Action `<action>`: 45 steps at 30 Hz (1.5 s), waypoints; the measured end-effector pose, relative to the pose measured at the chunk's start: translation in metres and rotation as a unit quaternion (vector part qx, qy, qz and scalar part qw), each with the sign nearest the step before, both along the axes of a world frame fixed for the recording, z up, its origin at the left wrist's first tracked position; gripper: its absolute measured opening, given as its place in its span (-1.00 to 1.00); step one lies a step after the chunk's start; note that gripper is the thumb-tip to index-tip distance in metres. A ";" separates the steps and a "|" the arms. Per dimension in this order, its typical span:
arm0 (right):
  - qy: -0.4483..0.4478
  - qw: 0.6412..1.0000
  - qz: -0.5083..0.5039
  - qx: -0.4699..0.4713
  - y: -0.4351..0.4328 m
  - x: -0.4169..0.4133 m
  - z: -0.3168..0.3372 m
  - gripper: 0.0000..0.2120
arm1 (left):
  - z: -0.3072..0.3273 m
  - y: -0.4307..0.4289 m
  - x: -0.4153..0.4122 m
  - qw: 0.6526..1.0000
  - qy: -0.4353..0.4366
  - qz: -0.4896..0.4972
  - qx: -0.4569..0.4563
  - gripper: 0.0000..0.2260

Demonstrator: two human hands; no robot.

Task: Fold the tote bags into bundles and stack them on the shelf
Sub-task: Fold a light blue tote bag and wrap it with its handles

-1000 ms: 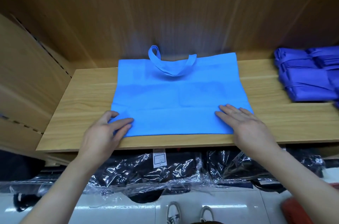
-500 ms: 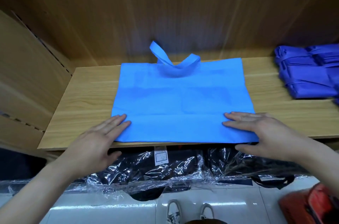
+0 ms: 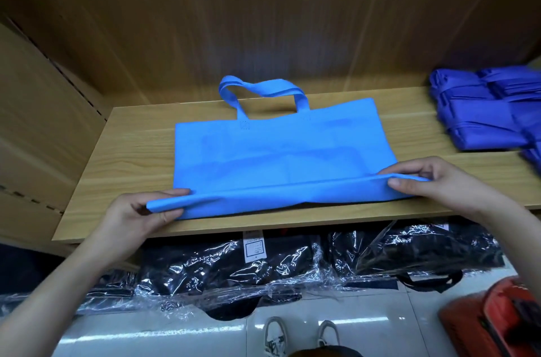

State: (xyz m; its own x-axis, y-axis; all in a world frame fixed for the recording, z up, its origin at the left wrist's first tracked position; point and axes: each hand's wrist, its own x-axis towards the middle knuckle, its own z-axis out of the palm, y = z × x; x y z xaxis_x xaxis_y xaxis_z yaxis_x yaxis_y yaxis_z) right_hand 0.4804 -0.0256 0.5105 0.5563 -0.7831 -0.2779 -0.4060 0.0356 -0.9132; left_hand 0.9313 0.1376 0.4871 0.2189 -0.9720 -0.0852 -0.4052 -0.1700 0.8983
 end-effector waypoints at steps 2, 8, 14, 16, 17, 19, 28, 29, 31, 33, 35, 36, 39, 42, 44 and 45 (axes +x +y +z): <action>0.000 1.000 -0.012 -0.002 -0.002 -0.004 0.002 -0.25 | -0.004 -0.003 -0.003 0.999 0.021 0.040 0.003 -0.73; -0.048 0.985 -0.166 0.016 -0.001 0.006 -0.007 -0.22 | -0.020 -0.011 0.002 0.993 -0.008 0.118 0.027 -0.62; 0.254 0.911 -0.254 -0.200 0.006 0.036 -0.031 -0.83 | -0.018 -0.022 -0.024 0.945 -0.269 0.185 0.029 -0.53; 0.314 0.882 -0.262 -0.233 0.015 0.047 -0.028 -0.83 | -0.016 -0.024 -0.028 0.933 -0.300 0.193 0.055 -0.54; 0.336 0.870 -0.272 -0.238 0.017 0.050 -0.028 -0.83 | -0.016 -0.024 -0.028 0.929 -0.305 0.196 0.071 -0.54; 0.372 0.849 -0.288 -0.243 0.021 0.057 -0.029 -0.81 | -0.014 -0.026 -0.028 0.919 -0.322 0.207 0.089 -0.52; 0.341 0.808 -0.259 -0.404 0.028 0.069 -0.040 -0.46 | -0.020 -0.033 -0.020 0.911 -0.380 0.143 -0.079 -0.71; 0.344 0.810 -0.210 -0.426 0.025 0.069 -0.042 -0.44 | -0.025 -0.034 -0.017 0.913 -0.387 0.076 -0.103 -0.74; 0.328 0.830 -0.102 -0.439 0.018 0.065 -0.045 -0.48 | -0.026 -0.035 -0.014 0.926 -0.364 -0.012 -0.096 -0.73; 0.325 0.857 -0.037 -0.397 0.014 0.058 -0.041 -0.49 | -0.022 -0.031 -0.010 0.937 -0.342 -0.049 -0.061 -0.60; 0.350 0.865 0.026 -0.359 0.014 0.050 -0.034 -0.33 | -0.017 -0.026 -0.006 0.926 -0.366 -0.086 -0.034 -0.37; 0.373 0.855 0.068 -0.354 0.015 0.046 -0.032 -0.20 | -0.015 -0.023 -0.003 0.921 -0.374 -0.108 -0.013 -0.28; 0.432 0.819 0.154 -0.346 0.018 0.041 -0.026 0.07 | -0.010 -0.015 0.004 0.908 -0.382 -0.170 0.027 -0.12; 0.419 0.827 0.171 -0.335 0.015 0.037 -0.021 -0.02 | -0.009 -0.010 0.005 0.901 -0.400 -0.167 0.025 -0.15; 0.408 0.833 0.180 -0.327 0.012 0.036 -0.017 -0.12 | -0.009 -0.006 0.006 0.903 -0.398 -0.161 0.017 -0.21; 0.404 0.837 0.183 -0.322 0.011 0.035 -0.015 -0.14 | -0.009 -0.006 0.006 0.905 -0.394 -0.162 0.004 -0.26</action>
State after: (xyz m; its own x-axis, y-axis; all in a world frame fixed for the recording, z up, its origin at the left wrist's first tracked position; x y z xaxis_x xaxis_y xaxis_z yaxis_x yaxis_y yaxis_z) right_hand 0.5153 -0.0146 0.4954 0.6252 -0.7340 -0.2654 -0.7766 -0.6188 -0.1181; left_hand 0.9372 0.1320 0.4781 -0.0808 -0.9961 -0.0342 -0.9492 0.0664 0.3075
